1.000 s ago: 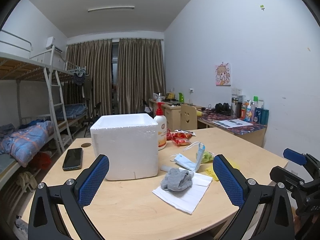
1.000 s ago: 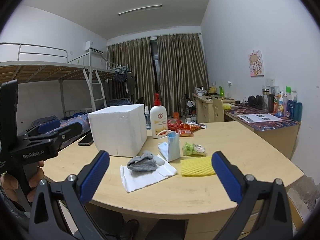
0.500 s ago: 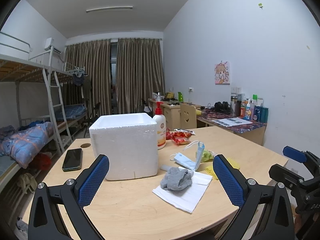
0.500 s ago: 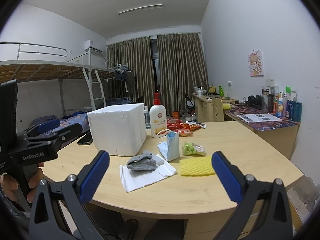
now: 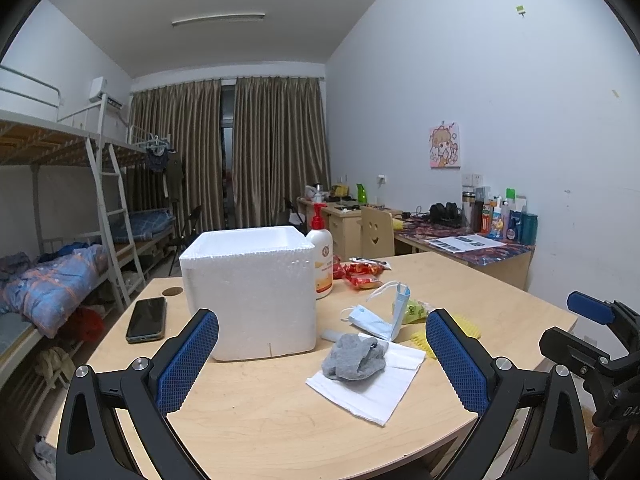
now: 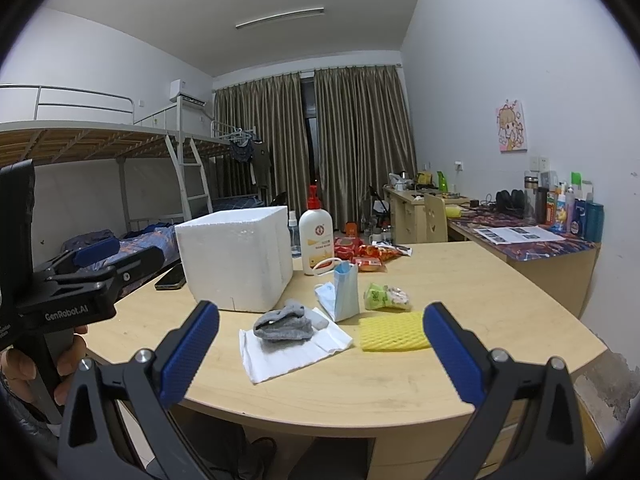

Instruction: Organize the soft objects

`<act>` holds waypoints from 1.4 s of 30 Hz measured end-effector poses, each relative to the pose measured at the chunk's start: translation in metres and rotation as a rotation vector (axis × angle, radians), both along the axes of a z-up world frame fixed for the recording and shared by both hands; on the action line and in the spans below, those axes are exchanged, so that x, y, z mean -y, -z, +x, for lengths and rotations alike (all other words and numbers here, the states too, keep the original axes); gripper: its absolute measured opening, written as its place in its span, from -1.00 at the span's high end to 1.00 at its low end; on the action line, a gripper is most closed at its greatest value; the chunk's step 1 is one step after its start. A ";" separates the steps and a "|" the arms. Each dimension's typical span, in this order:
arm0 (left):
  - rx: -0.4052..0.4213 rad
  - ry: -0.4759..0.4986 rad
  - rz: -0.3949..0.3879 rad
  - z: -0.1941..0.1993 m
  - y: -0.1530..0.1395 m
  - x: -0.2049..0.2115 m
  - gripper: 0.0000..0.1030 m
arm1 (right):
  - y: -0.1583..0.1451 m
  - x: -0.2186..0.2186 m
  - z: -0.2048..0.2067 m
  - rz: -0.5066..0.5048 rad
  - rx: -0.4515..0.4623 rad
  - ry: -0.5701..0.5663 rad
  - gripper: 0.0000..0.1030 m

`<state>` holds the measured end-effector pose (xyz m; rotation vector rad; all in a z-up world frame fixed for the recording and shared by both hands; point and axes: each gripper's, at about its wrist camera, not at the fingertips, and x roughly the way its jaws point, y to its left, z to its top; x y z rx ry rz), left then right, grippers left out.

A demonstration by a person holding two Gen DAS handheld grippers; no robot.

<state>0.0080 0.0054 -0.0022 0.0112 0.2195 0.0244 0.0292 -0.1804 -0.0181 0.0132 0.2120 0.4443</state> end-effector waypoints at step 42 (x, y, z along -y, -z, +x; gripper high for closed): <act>-0.289 0.120 -0.003 0.123 0.053 -0.009 -1.00 | 0.028 -0.012 0.112 -0.064 -0.220 0.032 -1.00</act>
